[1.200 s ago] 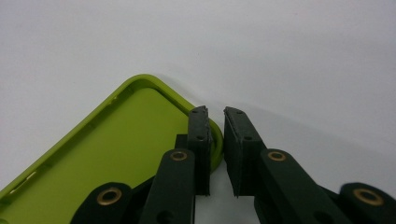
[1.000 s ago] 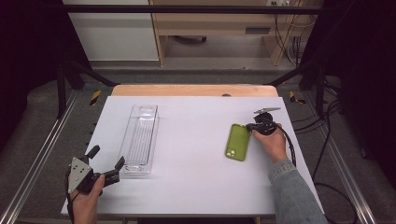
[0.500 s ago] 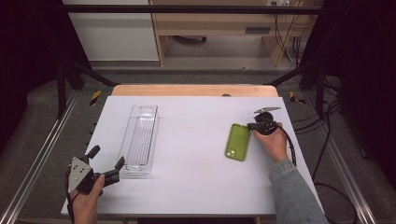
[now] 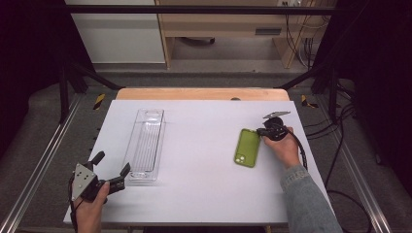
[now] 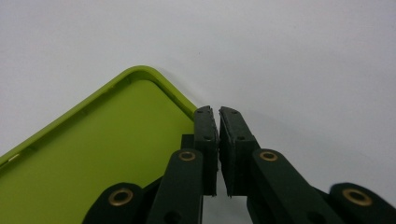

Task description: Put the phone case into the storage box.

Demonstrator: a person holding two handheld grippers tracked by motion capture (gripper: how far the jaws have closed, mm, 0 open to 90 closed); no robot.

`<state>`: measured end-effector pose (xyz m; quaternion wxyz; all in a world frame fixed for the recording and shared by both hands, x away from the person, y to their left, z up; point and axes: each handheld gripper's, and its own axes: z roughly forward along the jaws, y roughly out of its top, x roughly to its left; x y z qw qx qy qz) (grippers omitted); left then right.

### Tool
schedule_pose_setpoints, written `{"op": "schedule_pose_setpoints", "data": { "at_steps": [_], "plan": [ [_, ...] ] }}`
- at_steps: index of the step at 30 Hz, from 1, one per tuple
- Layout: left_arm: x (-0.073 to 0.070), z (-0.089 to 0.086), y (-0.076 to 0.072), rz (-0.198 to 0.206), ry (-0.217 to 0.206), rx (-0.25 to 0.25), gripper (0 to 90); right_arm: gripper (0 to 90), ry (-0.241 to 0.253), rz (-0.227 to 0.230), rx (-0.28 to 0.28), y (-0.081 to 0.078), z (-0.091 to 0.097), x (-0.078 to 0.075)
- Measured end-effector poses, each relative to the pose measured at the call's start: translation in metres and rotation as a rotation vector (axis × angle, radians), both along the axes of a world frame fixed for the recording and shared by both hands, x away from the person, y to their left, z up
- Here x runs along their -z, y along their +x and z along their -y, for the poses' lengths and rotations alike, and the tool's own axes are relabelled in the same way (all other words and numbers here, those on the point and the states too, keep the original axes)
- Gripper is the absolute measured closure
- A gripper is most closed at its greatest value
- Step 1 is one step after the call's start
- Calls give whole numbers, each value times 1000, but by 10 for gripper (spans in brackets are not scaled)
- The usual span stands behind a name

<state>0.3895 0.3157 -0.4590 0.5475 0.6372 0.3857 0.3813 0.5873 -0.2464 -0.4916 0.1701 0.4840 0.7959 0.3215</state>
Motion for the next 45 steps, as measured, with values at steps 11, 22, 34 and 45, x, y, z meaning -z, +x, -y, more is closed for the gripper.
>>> {"op": "schedule_pose_setpoints", "data": {
  "at_steps": [11,22,34,45],
  "plan": [
    [0,1,0,-1,2,3,21,832,31,-11,-6,1,2,3],
    [0,1,0,-2,5,3,21,852,52,-12,10,1,4,4],
    [0,-1,0,-1,-1,-3,21,884,-20,21,41,-5,-5,-1],
    [0,1,0,-2,2,1,21,882,-88,29,-7,-5,-9,-3]
  ]
}}
